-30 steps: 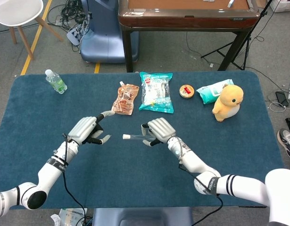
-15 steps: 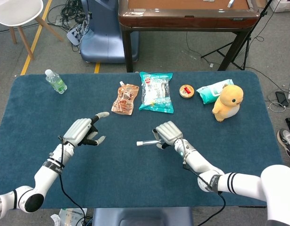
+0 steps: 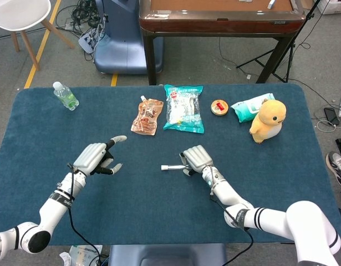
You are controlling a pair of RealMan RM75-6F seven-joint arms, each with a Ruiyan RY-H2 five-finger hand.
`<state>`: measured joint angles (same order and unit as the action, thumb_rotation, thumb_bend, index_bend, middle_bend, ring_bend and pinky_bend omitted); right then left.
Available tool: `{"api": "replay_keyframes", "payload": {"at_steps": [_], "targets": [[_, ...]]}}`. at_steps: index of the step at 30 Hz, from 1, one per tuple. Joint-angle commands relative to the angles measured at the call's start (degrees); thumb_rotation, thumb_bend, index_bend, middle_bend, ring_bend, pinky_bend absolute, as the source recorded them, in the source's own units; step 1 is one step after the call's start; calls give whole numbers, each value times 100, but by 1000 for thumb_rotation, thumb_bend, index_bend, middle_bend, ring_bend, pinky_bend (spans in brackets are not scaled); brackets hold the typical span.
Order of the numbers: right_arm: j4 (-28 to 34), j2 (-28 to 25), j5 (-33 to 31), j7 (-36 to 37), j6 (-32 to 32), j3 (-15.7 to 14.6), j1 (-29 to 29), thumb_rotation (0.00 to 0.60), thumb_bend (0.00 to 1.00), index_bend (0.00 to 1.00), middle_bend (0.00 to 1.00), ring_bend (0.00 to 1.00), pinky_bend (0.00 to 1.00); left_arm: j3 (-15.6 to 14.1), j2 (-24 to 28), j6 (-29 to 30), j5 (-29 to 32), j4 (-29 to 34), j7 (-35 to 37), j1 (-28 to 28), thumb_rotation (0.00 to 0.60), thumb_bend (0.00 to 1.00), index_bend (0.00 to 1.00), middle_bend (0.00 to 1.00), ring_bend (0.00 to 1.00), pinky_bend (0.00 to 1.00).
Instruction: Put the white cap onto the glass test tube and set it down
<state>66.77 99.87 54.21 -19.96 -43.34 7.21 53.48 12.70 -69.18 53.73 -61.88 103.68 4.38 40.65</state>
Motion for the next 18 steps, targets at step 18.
{"api": "replay_keyframes", "payload": {"at_steps": [18], "targets": [[469, -253, -351, -354, -304, 362, -75, 600, 183, 442, 900, 1000, 990, 9, 20, 52, -46, -52, -9, -76, 600, 326, 143, 1000, 1000, 1000]]}}
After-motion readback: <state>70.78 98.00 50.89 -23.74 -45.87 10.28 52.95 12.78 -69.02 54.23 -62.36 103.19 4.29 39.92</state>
